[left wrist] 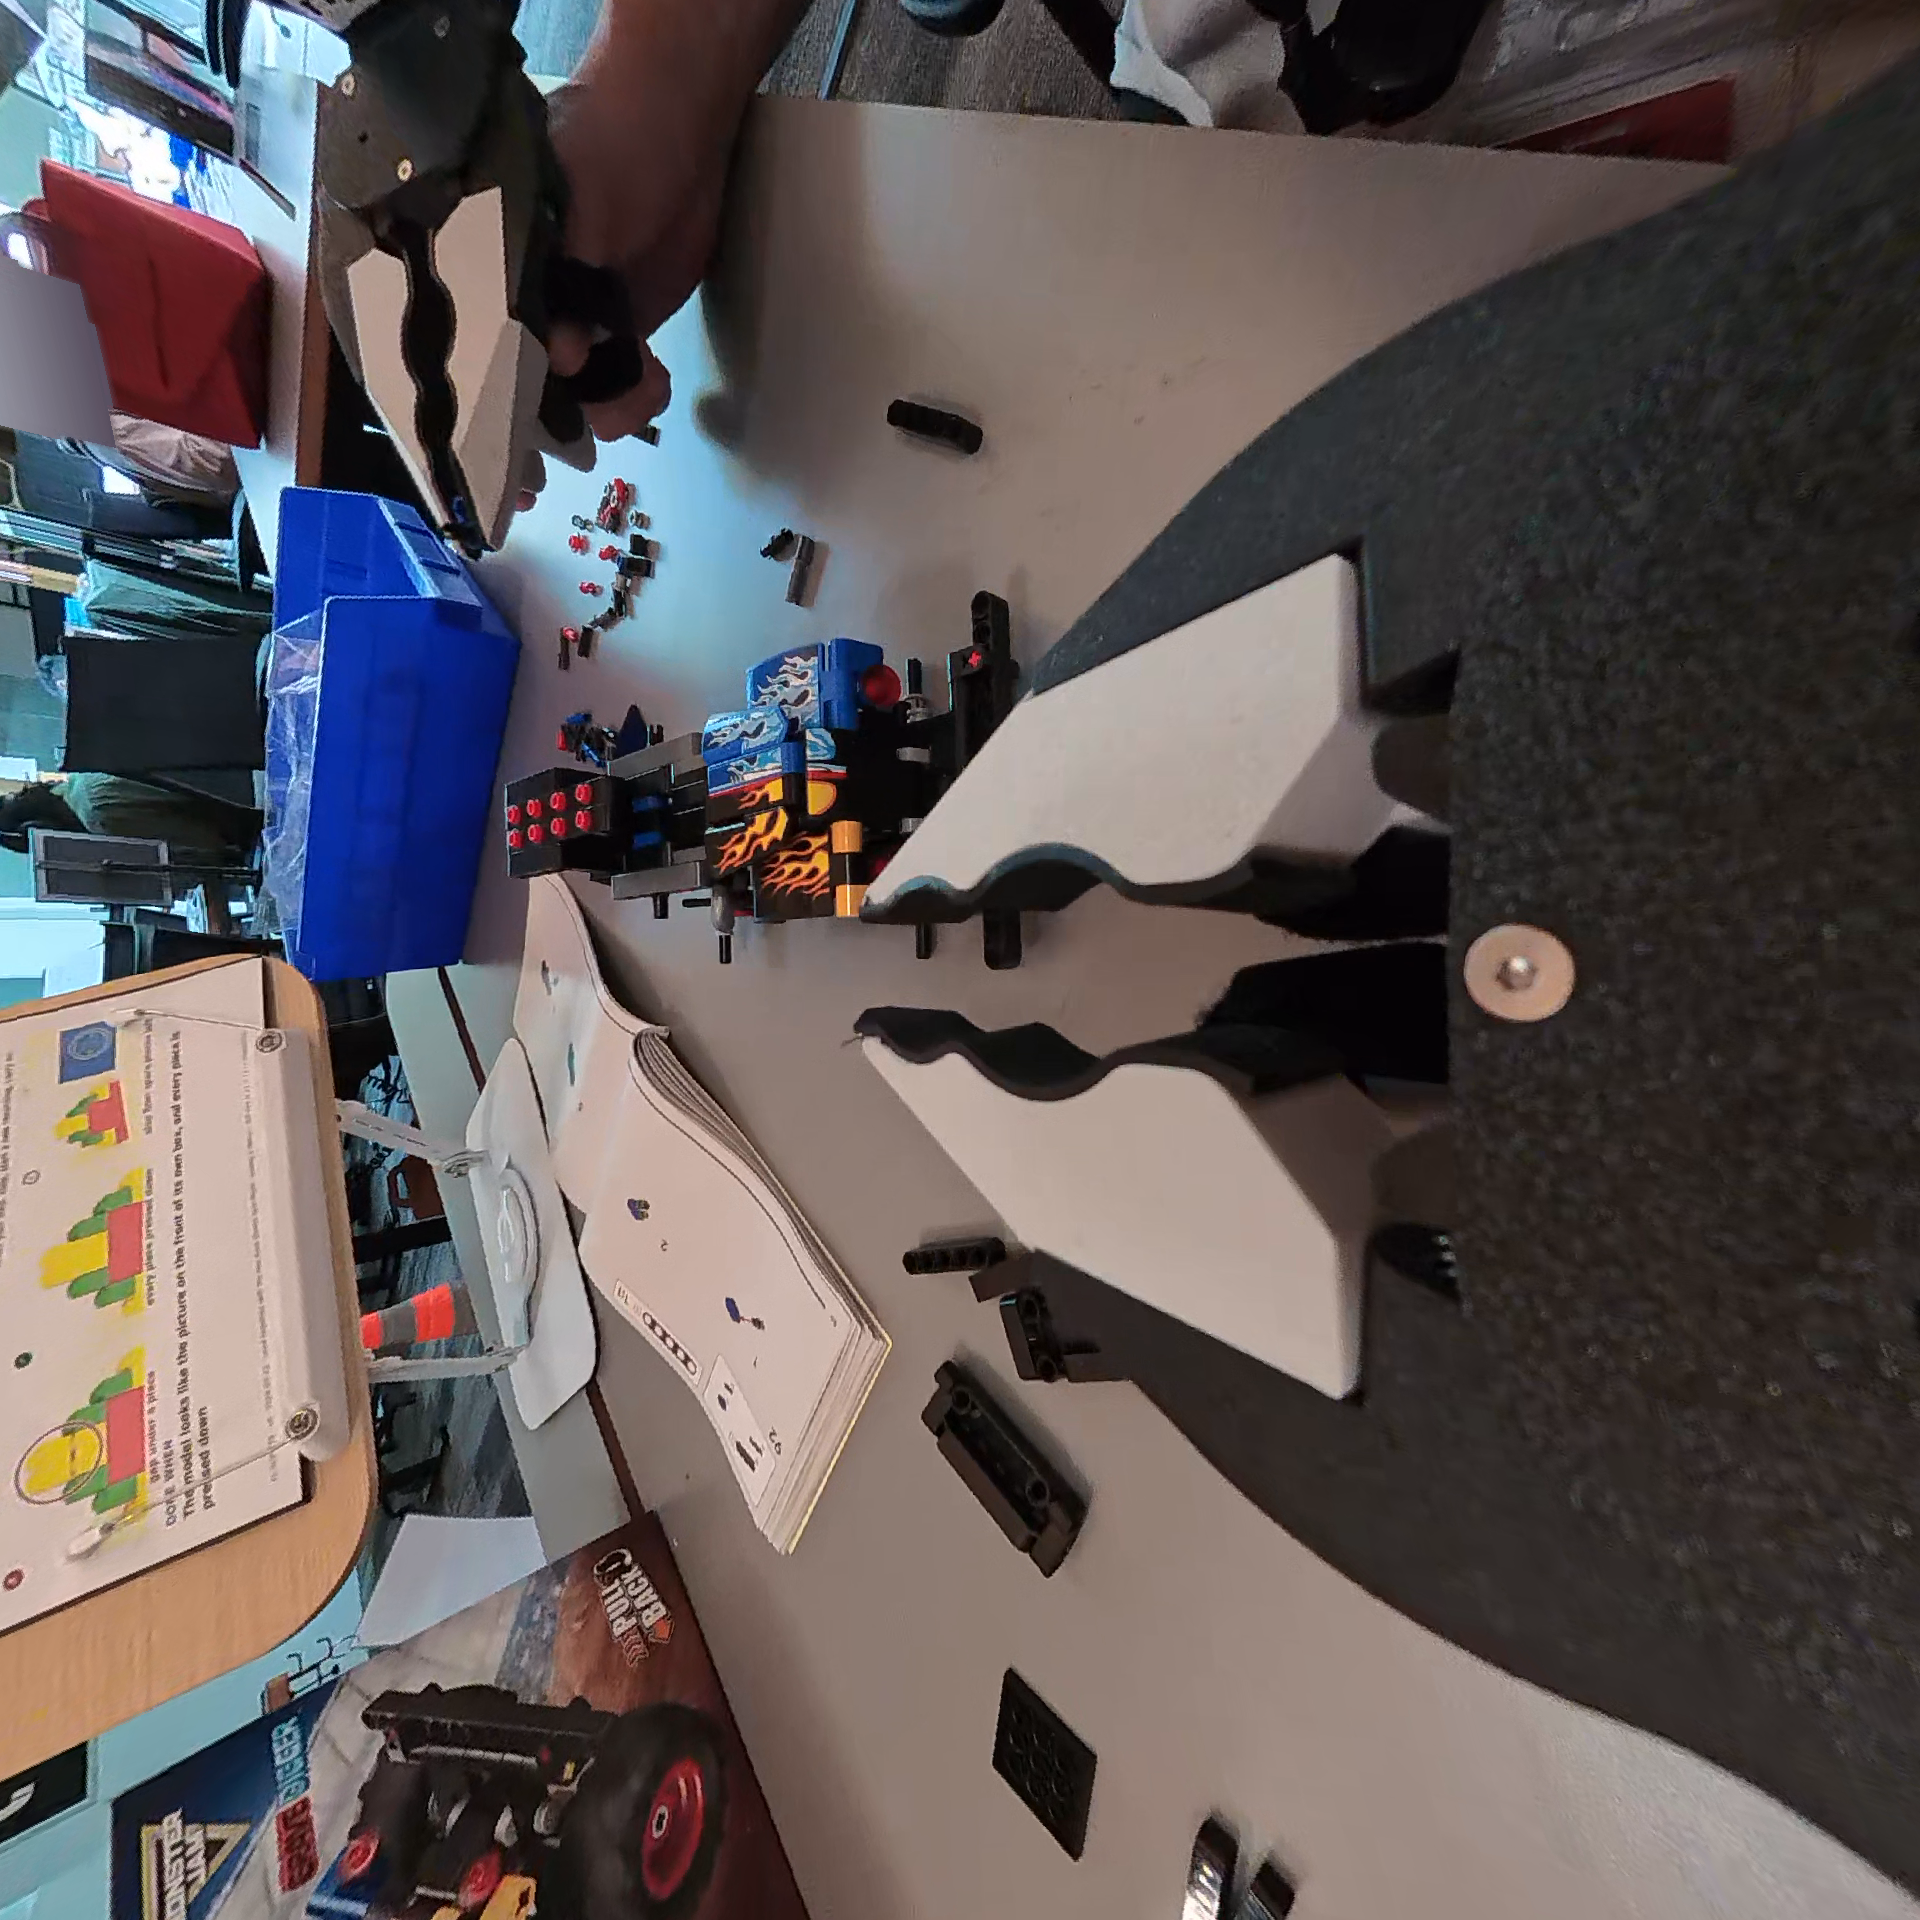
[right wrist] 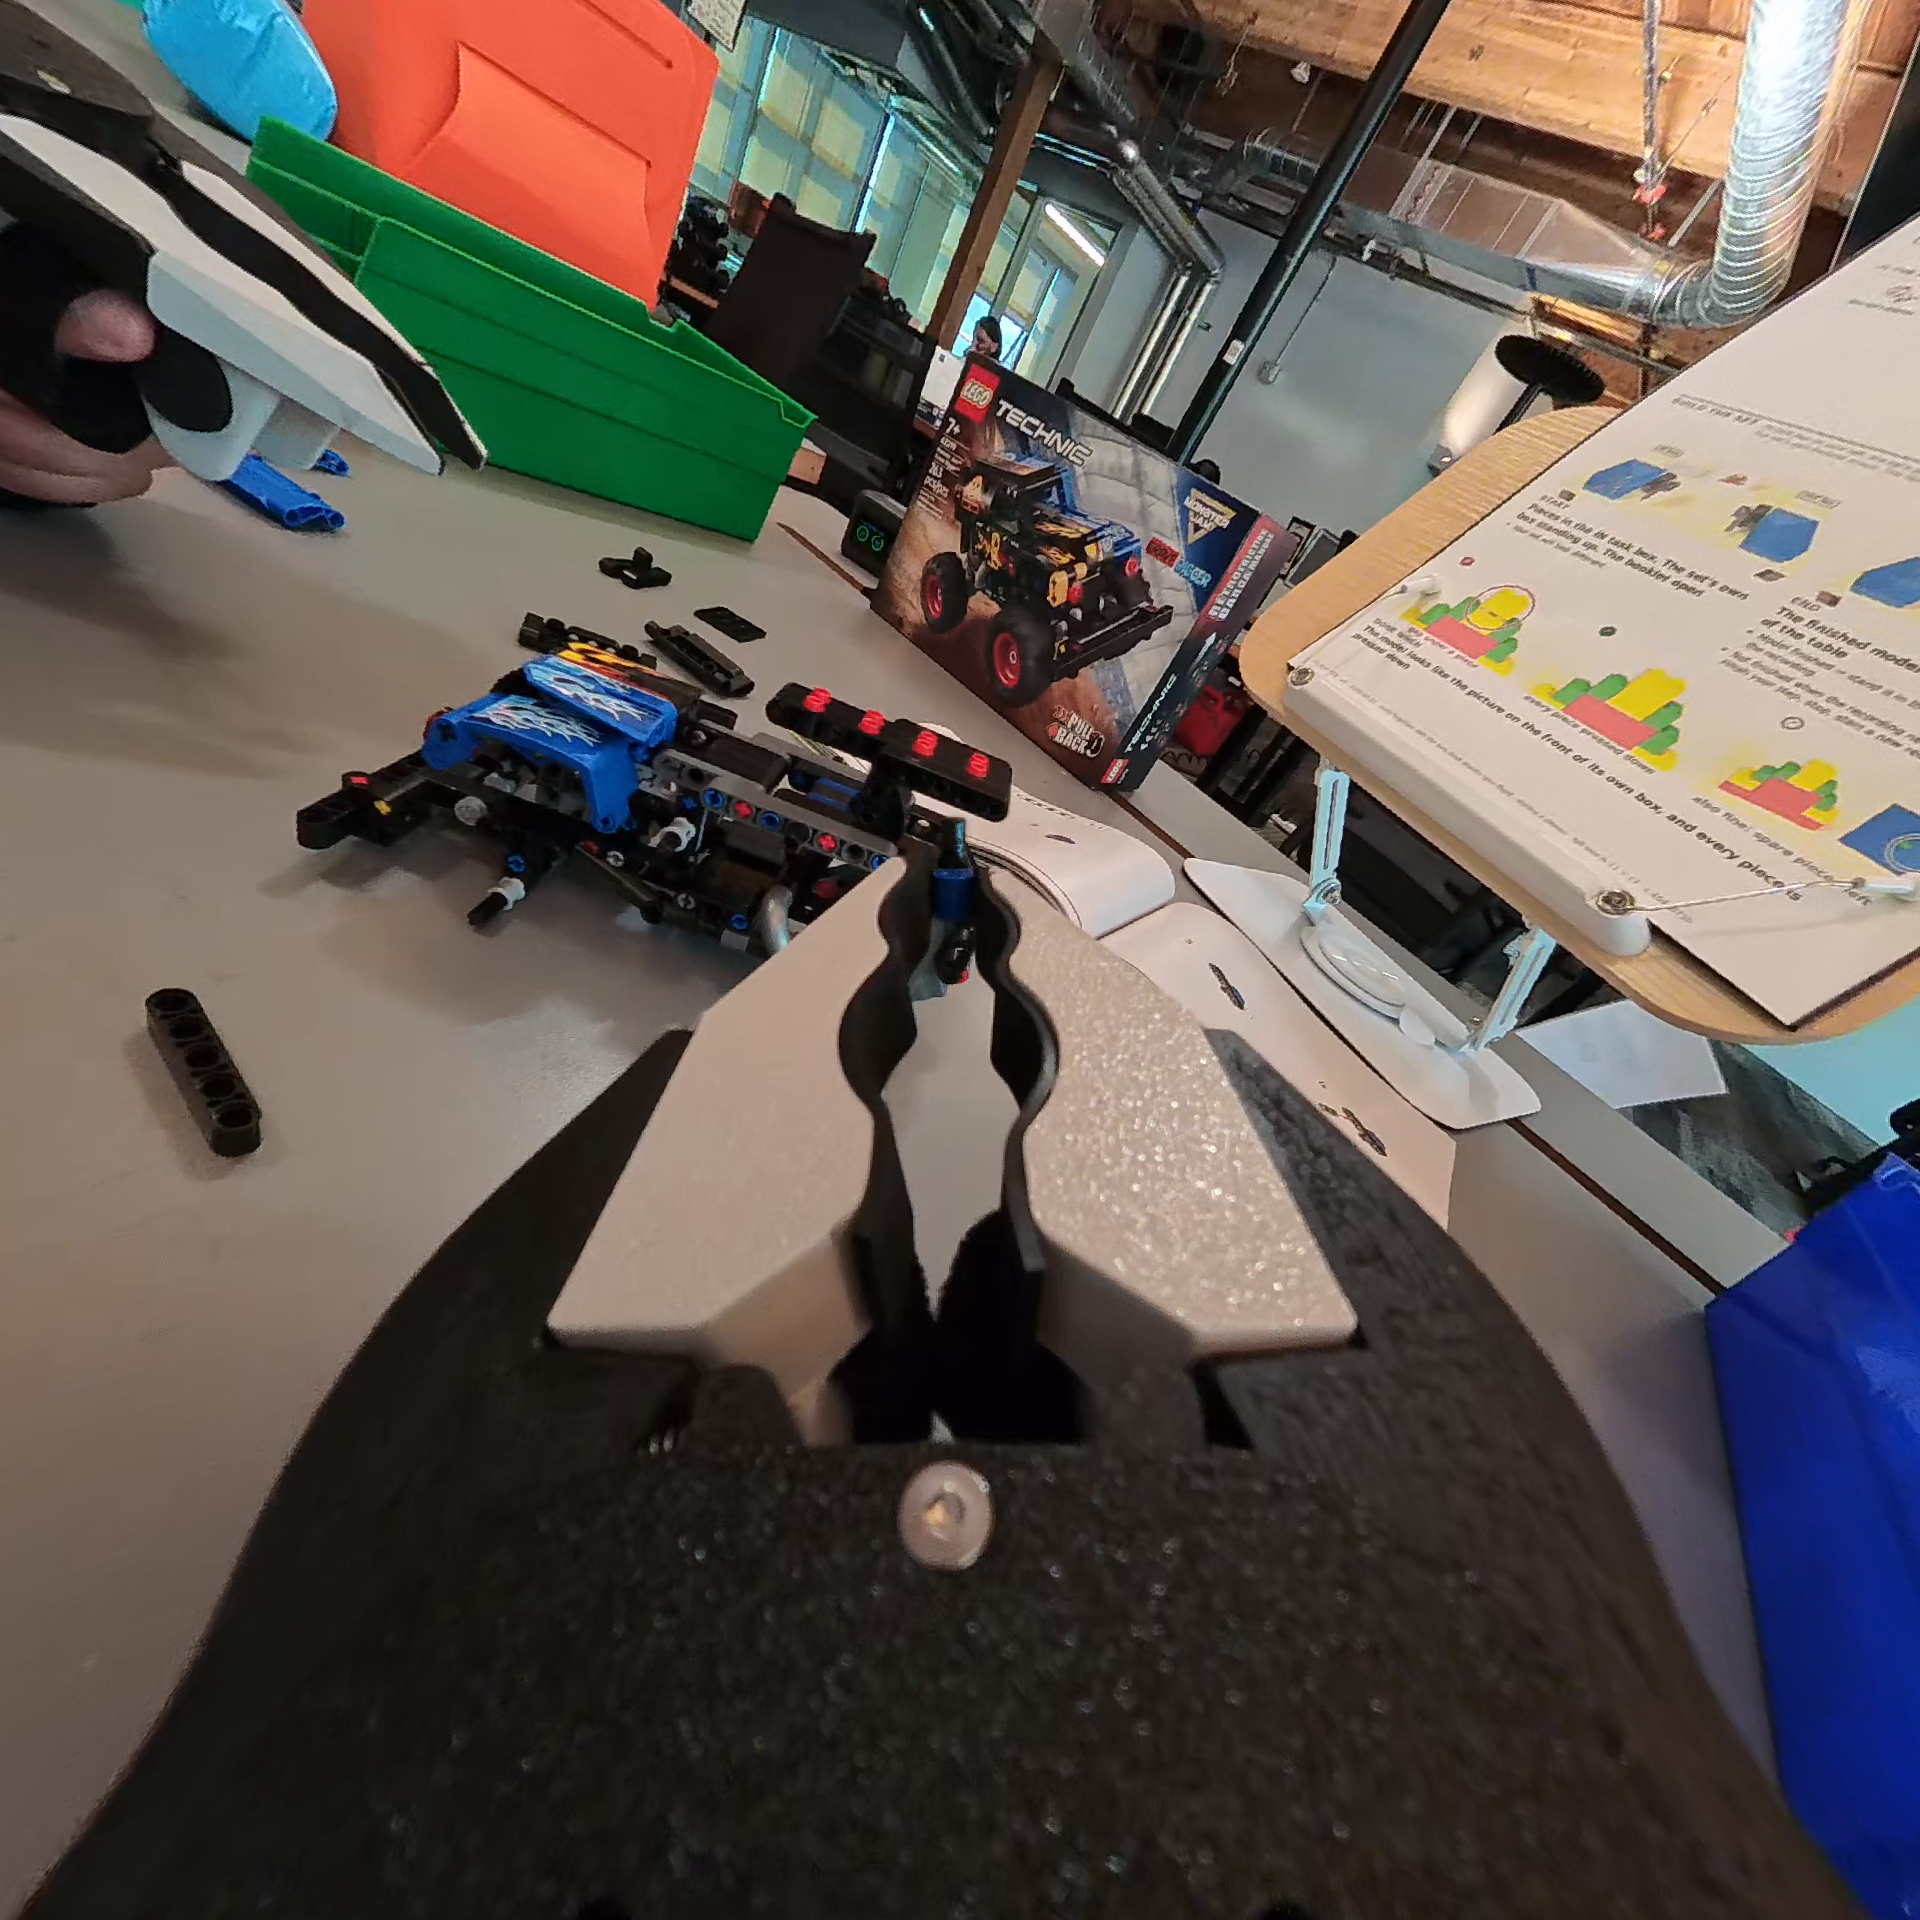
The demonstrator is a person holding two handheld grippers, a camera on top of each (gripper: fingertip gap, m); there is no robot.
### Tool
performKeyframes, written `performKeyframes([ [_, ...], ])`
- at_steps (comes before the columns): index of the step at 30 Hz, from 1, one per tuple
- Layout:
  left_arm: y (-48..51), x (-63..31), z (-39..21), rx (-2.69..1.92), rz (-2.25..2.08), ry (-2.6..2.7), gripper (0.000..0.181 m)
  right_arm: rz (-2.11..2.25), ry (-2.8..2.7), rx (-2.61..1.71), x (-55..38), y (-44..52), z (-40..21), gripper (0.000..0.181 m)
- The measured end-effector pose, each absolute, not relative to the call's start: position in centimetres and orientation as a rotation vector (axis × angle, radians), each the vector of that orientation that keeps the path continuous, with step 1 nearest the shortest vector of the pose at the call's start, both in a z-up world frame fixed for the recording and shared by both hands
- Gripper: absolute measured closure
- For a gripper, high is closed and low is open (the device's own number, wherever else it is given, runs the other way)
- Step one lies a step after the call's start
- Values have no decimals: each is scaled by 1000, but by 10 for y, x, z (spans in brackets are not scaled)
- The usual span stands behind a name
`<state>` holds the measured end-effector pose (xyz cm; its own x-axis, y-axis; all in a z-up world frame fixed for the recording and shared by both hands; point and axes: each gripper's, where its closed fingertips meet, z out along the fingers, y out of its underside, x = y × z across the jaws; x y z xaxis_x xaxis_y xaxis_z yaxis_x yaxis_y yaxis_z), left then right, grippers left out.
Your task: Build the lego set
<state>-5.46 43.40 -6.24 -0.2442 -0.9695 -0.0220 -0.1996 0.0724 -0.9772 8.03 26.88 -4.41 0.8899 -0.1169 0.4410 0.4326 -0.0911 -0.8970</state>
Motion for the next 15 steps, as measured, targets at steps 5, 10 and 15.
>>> performKeyframes([
  [5, 431, -54, -64, -1178, -1215, 1587, 168, -479, -277, -1592, 76, 268, -43, 175],
  [10, 428, -55, -65, -1155, -1187, 1598, 168, -541, -298, -1622, 77, 269, -48, 175],
  [15, 423, -56, -65, -1107, -1159, 1613, 170, -447, -209, -1722, 77, 267, -58, 175],
])
